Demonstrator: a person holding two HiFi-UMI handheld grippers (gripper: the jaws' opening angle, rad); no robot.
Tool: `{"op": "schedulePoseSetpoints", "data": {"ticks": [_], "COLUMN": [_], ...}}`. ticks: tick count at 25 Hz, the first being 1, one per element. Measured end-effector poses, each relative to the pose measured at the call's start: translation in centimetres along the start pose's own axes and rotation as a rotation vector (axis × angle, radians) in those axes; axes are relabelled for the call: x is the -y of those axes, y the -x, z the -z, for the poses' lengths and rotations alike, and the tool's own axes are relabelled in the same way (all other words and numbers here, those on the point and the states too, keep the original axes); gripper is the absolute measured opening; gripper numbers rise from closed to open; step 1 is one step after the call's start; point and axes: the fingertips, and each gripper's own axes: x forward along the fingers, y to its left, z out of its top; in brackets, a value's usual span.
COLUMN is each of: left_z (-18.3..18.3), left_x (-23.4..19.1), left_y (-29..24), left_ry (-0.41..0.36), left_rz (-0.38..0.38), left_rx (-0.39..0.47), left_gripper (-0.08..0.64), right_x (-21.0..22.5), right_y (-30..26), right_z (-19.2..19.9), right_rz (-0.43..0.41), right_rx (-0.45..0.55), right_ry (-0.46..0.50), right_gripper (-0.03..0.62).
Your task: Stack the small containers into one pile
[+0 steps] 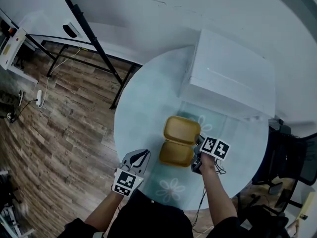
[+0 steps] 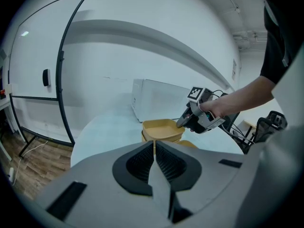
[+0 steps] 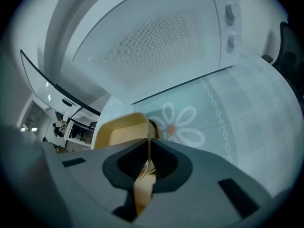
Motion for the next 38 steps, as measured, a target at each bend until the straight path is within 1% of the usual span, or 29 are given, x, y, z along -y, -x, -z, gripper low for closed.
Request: {"op": "schedulePoseSetpoints", "data": {"ticks": [4, 9, 14, 27, 30, 35, 38], "left_z": [0.2, 0.5, 0.9, 1.1, 1.3, 1.5, 1.5], "left_x": [0.0, -0.1, -0.5, -0.7, -0.8, -0.6, -0.4], "left_y": [-0.2, -0.4, -0.4, -0.2, -0.1, 0.2, 0.3], "left_ry": [0.005, 0.008, 0.015, 0.017, 0.017, 0.015, 0.012], "left_rz": [0.004, 0.003, -0.003, -0.012, -0.013, -0.012, -0.011], "left_rx": [-0.005, -0.011, -0.015, -0.02, -0.023, -0.027, -0.026], "left_gripper": [0.023, 0.023, 0.023, 0.023, 0.023, 0.023, 0.023], "right_x": [0.3, 0.4, 0.6, 1.1, 1.0, 0.5, 0.7], "right_y": [-0.3, -0.7, -1.4, -2.1, -2.2, -1.9, -1.5], "right_z": [0.3, 0.2, 0.5, 1.1, 1.0, 0.9, 0.8], "right_rz": [0.016, 0.045, 0.063, 0.086, 0.085, 0.044, 0.043], "right_rx": [-0.018, -0.031, -0.042, -0.056, -0.047, -0.023, -0.007], "right_ry": [-0.004, 0.03, 0.04, 0.034, 0.041, 0.034, 0.033], "right_gripper": [0.037, 0.037, 0.037, 0.037, 0.038, 0.04, 0.04]}}
